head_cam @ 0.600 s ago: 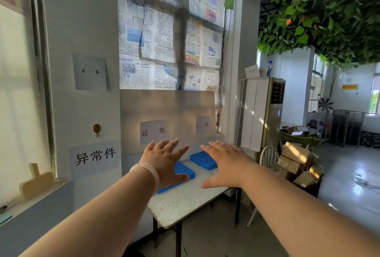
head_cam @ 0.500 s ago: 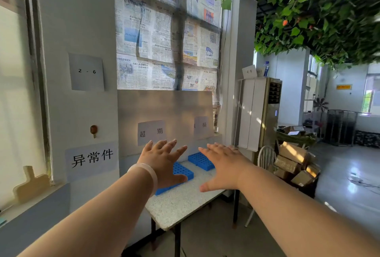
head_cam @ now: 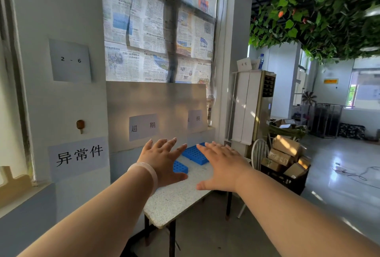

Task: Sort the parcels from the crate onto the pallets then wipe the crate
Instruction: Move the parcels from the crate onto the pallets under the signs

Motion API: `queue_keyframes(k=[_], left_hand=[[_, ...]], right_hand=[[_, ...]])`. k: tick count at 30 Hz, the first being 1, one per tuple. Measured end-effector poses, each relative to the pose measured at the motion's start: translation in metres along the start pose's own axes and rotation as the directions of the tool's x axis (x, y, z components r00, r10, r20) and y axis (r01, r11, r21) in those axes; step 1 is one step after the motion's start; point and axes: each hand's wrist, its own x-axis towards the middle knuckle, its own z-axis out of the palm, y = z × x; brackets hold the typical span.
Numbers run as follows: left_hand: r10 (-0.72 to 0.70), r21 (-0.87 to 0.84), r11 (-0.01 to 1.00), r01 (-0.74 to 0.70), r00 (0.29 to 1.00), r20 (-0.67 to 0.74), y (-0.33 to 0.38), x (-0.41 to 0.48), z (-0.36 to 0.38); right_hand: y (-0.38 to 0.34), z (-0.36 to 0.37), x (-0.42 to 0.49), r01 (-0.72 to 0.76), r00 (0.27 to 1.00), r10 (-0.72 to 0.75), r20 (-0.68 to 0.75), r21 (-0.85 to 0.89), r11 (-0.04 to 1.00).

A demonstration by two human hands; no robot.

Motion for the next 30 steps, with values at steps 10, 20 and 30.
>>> queue_keyframes(k=[10,20,30], left_hand=[[0.118,-0.057,0.991,-0.119,0.993,-0.02,0.061,0.087,0.031],[0.209,-0.092,0.974,-0.208,0.978,-0.002,0.158,0.243,0.055],[0.303,-0.22,0.931,-0.292,0.953,0.018,0.282,0.389,0.101]], right_hand=[[0.079,0.028,0.022,-0.128,0.991,0.126,0.05,0.036,0.991],[0.232,0.065,0.065,-0.222,0.973,0.219,0.071,0.039,0.974],[0.402,0.106,0.096,-0.357,0.931,0.347,0.114,0.085,0.93]])
